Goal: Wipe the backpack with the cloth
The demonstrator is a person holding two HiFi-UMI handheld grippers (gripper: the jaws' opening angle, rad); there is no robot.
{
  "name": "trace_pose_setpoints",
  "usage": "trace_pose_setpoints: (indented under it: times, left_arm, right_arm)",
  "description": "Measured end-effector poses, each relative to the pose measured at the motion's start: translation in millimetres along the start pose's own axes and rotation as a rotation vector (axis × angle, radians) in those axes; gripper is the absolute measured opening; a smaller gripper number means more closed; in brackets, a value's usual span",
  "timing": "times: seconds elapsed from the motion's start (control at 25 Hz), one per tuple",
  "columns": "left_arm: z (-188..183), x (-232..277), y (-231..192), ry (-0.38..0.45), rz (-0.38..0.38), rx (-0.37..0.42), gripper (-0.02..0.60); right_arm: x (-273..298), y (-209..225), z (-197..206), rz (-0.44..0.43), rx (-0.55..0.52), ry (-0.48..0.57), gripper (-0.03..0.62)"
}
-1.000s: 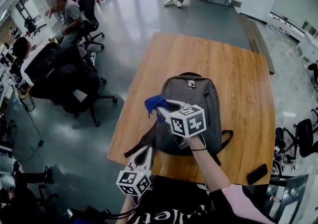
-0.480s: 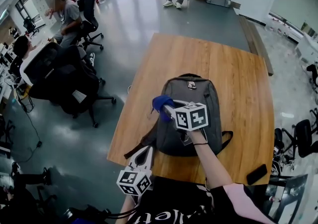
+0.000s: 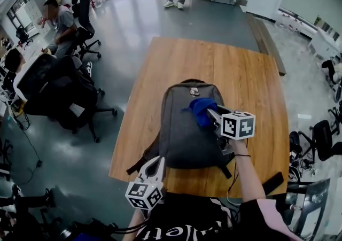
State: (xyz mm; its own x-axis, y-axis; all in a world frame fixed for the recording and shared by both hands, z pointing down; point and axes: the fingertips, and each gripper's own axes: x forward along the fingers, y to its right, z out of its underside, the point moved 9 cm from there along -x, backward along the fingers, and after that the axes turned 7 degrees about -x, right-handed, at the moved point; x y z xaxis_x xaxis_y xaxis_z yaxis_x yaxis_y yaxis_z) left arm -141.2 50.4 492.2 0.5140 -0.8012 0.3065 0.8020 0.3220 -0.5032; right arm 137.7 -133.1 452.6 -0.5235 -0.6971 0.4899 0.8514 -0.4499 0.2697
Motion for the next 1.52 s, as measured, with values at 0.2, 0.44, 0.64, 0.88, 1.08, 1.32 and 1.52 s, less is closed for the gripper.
trace_pose_setpoints:
  times: [0.2,0.44,0.64,0.88,1.08,1.32,1.52]
  left_arm:
    - [-1,13,10,-0.007,0.021,0.008,-0.002]
    - [-1,31,21,-0.021,0.034,0.022,-0.002]
    - [-4,40,26,-0.027,0.035,0.028,-0.002]
    - [-10,43,24,-0.031,0.017,0.028,-0.002]
    - [-18,42,16,-0.016,-0.018,0.011,-0.002]
    - [-29,33,2,0.006,-0.054,-0.015,-0.002]
    - [-33,23,-12,0.016,-0.089,-0.042,-0.002]
  right_arm:
    - [-34,51,18,0.101,0.049,-0.009,0.117]
    - [-57,101,52,0.197,0.107,-0.077,0.117]
    - [-65,121,69,0.233,0.137,-0.117,0.117]
    - [-56,112,23,0.180,0.083,-0.032,0.117]
    - [-22,70,-36,0.063,0.003,0.051,0.117]
    - [56,-6,-80,-0.106,-0.091,0.027,0.117]
    - [123,-65,-82,-0.225,-0.160,-0.064,0.117]
